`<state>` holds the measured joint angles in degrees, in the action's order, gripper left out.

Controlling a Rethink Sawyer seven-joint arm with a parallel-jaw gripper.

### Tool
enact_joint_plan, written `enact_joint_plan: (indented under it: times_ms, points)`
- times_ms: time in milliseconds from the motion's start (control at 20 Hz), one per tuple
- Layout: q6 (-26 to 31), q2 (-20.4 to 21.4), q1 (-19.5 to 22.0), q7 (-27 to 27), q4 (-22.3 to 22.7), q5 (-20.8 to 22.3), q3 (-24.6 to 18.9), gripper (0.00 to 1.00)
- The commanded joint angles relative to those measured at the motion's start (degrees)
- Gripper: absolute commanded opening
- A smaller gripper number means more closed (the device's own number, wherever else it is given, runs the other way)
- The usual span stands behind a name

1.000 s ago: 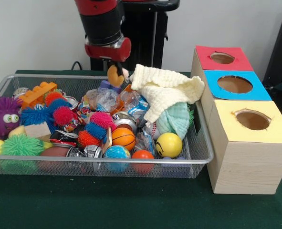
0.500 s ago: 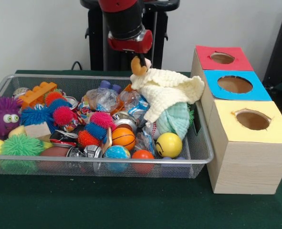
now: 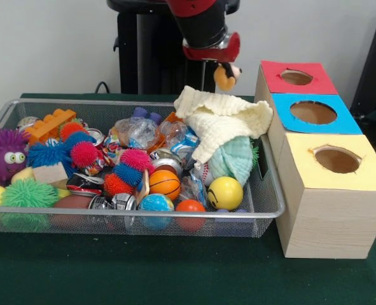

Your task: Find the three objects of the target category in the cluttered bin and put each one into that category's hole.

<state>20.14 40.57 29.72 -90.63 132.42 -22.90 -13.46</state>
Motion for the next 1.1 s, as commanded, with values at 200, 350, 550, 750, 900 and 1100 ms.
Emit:
enact_joint_plan:
  times_ms: [200, 350, 550, 750, 900, 1100]
  points:
    - [9.0, 7.9, -6.4, -20.5, 4.4, -9.6, -4.1, 0.0]
    - [14.5, 8.0, -10.6, -22.0, 0.6, -5.7, 1.3, 0.0]
    - [18.1, 7.2, -13.4, -23.0, -2.9, -3.0, 4.9, 0.0]
    - [22.9, 8.7, -14.6, -24.8, -4.1, -2.1, 6.2, 0.0]
    - [22.8, 8.1, -14.1, -23.8, -4.1, -4.1, 4.9, 0.0]
    - [21.5, 6.4, -13.6, -22.3, -5.4, -5.7, 3.6, 0.0]
